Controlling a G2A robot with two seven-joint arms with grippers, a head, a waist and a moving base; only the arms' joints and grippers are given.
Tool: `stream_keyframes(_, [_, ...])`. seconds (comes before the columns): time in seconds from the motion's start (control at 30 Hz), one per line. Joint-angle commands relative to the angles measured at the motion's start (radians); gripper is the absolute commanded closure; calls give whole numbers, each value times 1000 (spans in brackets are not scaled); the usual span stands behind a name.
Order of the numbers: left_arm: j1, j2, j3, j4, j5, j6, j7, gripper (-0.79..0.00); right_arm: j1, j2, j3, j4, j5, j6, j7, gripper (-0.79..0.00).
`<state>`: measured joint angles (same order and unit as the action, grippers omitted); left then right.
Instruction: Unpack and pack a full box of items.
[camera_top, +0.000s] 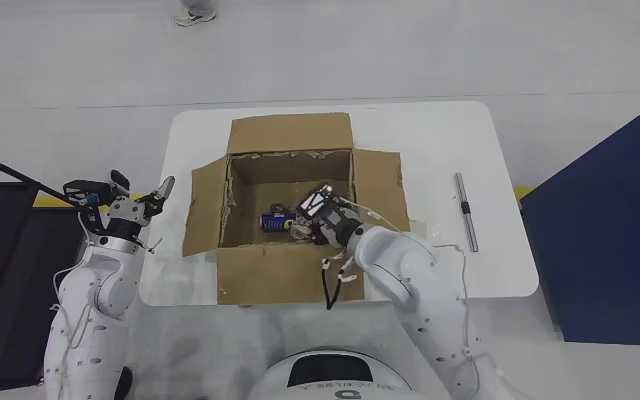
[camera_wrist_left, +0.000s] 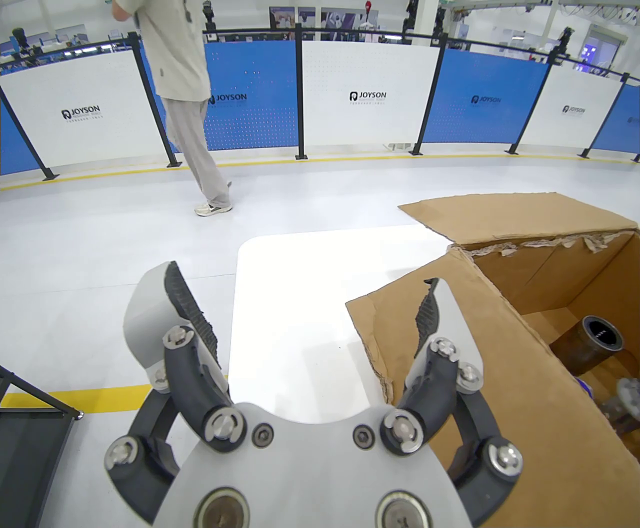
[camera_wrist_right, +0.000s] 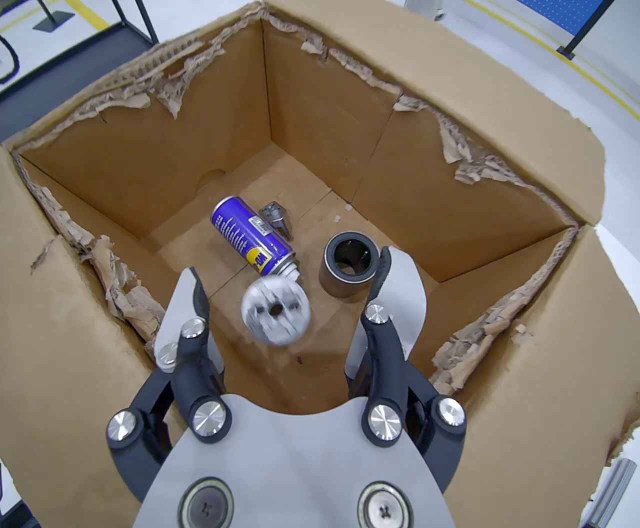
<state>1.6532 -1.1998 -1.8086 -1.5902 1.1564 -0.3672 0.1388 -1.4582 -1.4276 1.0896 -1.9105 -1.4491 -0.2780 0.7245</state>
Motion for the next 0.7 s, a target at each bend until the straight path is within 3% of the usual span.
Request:
stream_keyframes(0.0, [0,0,0,0,0,0,0,-785,-15,5,34,-25,18,3,-17,-785])
stream_keyframes(0.13, [0,0,0,0,0,0,0,-785,-85,20,154,-120,84,18,-113,-785])
stream_keyframes(0.33, [0,0,0,0,0,0,0,-785,-214,41,448,-193,273,32,-258,-785])
stream_keyframes(0.47, [0,0,0,0,0,0,0,-785,-228,56,599,-123,336,14,-223,-785])
stream_keyframes(0.53, [0,0,0,0,0,0,0,-785,-193,61,644,-64,293,77,-197,-785])
stream_keyframes(0.6, [0,0,0,0,0,0,0,-785,-150,66,651,2,233,114,-155,-708])
stream_keyframes(0.67, [0,0,0,0,0,0,0,-785,-102,71,650,77,151,156,-106,-563])
